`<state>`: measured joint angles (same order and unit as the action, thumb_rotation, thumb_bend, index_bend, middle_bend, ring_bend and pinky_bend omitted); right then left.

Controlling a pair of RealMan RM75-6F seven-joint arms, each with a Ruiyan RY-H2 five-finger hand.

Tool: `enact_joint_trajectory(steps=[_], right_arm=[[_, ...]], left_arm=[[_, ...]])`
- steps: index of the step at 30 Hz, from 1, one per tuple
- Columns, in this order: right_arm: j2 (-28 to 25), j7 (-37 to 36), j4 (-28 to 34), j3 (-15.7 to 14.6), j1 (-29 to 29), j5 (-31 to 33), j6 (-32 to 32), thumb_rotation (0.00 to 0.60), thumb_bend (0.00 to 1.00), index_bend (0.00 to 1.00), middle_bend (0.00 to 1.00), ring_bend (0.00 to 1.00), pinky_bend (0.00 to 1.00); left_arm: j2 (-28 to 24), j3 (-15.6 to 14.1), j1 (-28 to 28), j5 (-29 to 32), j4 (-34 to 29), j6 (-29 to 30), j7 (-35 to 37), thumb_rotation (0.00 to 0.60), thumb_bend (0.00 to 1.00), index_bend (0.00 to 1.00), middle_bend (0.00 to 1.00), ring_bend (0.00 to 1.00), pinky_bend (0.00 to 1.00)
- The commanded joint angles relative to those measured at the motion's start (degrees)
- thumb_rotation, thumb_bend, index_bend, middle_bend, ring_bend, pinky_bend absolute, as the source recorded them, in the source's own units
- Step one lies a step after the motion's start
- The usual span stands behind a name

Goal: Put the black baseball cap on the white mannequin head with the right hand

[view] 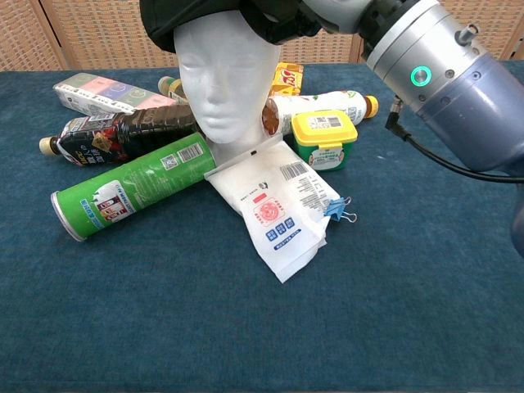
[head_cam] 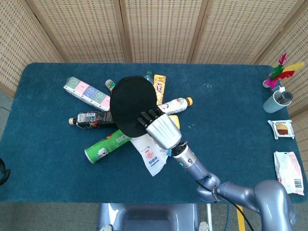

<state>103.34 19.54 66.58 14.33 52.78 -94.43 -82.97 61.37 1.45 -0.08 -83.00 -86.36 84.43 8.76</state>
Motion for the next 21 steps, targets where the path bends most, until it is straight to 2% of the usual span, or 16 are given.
enact_joint_trajectory(steps=[1, 9, 21], right_arm=[[0.1, 0.9, 0.6, 0.5, 0.4, 0.3, 0.7, 0.600, 1.00, 0.61, 0.49, 0.57, 0.70], [0.3, 2.6, 2.0, 1.3, 0.8, 0.7, 1.8, 0.600, 1.00, 0.61, 0.49, 0.57, 0.70], [0.2, 3.4, 3.7, 0.2, -0.6, 0.1, 1.2, 0.600, 1.00, 0.61, 0.49, 0.57, 0.70]], left_arm=[[0.1, 0.0, 0.0, 0.0, 0.1, 0.1, 0.1, 0.600, 0.34, 0.66, 0.52, 0.39, 0.33], [0.1, -0.1, 0.1, 0.0, 0.5, 0.1, 0.5, 0.600, 0.34, 0.66, 0.52, 0.39, 0.33], [0.0, -0.1, 0.1, -0.2, 0.4, 0.3, 0.5, 0.600, 0.34, 0.66, 0.52, 0.39, 0.33]])
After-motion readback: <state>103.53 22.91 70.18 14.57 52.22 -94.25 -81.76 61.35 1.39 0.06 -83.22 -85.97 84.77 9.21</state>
